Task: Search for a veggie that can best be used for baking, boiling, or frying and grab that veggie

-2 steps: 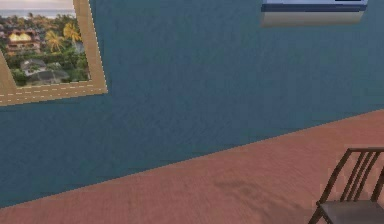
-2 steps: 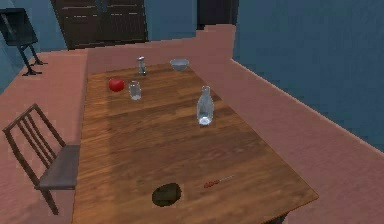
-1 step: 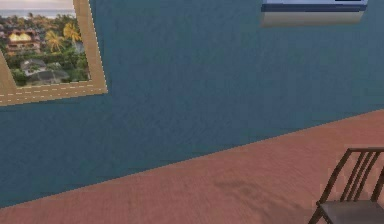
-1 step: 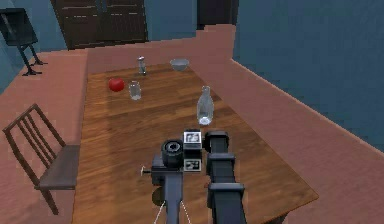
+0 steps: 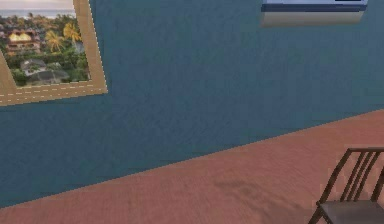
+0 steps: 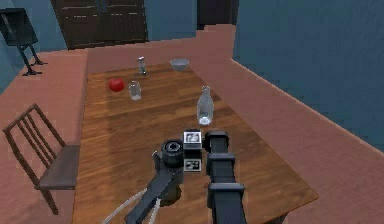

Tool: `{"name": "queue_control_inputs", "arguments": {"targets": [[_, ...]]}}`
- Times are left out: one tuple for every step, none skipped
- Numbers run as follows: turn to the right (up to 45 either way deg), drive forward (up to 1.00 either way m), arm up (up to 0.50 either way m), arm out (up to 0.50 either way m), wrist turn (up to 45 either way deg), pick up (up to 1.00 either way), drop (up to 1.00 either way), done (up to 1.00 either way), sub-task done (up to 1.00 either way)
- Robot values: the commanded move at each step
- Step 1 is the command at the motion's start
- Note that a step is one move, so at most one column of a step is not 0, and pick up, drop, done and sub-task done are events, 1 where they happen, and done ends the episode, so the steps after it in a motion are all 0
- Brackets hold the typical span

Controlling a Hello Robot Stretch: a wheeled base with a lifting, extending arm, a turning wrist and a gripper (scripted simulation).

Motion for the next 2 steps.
{"name": "queue_control_inputs", "arguments": {"targets": [[0.0, 0.00, 0.00, 0.00, 45.0, 0.00, 0.00, 0.00, 0.00], [0.0, 0.00, 0.00, 0.00, 45.0, 0.00, 0.00, 0.00, 0.00]]}}
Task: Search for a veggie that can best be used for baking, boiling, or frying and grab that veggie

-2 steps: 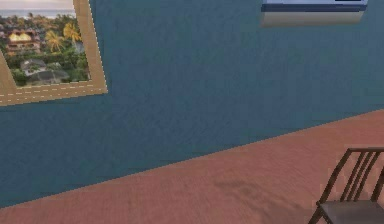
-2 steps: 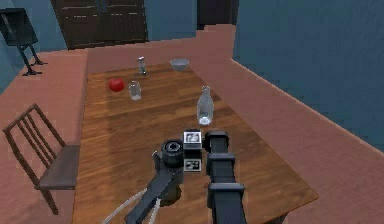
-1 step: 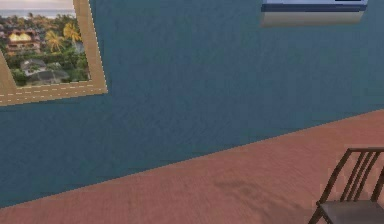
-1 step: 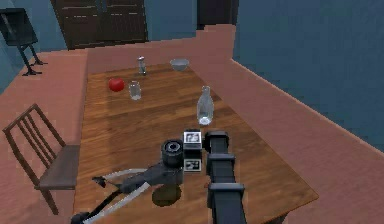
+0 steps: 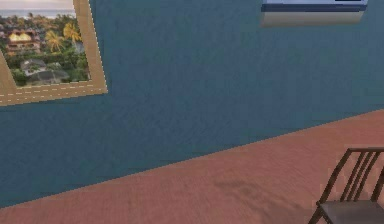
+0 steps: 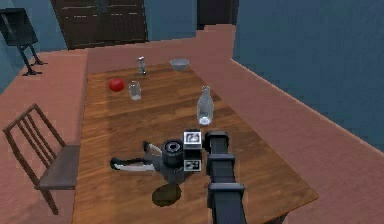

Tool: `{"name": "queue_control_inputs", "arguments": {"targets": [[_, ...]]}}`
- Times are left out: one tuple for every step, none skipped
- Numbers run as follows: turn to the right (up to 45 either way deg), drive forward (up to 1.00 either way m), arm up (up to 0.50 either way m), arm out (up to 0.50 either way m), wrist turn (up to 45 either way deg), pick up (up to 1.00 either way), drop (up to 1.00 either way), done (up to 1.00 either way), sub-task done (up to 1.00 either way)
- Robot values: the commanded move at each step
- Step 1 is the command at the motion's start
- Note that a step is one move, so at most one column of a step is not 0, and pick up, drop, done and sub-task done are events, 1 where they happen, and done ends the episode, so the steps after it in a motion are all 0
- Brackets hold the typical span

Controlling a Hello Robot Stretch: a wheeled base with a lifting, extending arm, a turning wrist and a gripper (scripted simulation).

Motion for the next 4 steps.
{"name": "queue_control_inputs", "arguments": {"targets": [[0.0, 0.00, 0.00, 0.00, 15.0, 0.00, 0.00, 0.00, 0.00], [0.0, 0.00, -0.30, 0.00, 0.0, 0.00, 0.00, 0.00, 0.00], [0.0, 0.00, 0.00, 0.00, 0.0, 1.00, 0.00, 0.00, 0.00], [0.0, 0.00, 0.10, 0.00, 0.0, 0.00, 0.00, 0.00, 0.00]]}}
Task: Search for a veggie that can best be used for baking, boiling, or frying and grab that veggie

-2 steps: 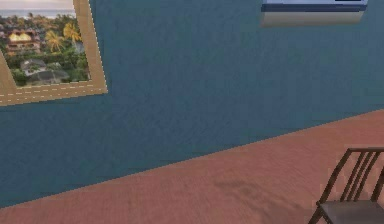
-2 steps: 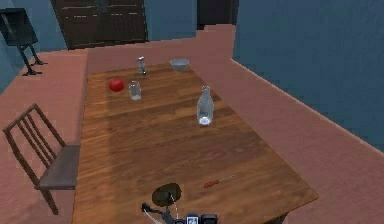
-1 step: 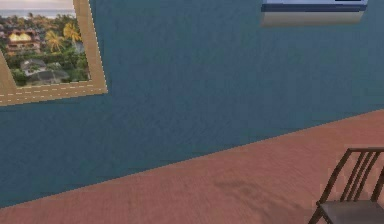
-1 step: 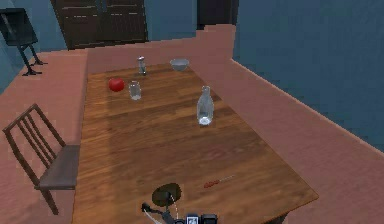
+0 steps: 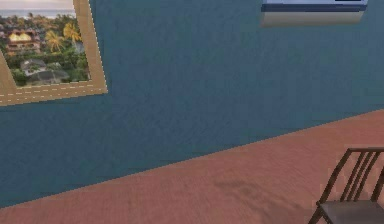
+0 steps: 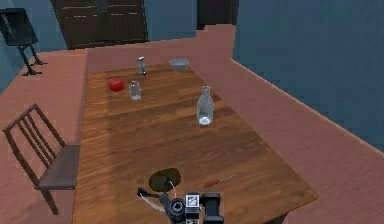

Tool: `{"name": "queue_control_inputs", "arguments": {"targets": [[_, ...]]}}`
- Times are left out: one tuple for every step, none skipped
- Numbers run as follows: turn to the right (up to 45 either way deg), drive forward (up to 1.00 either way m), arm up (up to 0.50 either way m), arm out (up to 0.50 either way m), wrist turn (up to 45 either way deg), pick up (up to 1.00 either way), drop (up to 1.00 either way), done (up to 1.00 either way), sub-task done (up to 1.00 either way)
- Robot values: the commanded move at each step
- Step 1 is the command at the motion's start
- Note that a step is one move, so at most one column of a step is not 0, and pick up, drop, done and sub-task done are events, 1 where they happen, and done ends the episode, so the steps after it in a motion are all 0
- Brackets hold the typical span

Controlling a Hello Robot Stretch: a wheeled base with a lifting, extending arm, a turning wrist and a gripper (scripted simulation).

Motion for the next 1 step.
{"name": "queue_control_inputs", "arguments": {"targets": [[0.0, 0.00, 0.00, 0.00, 0.0, 0.00, 0.00, 1.00, 0.00]]}}
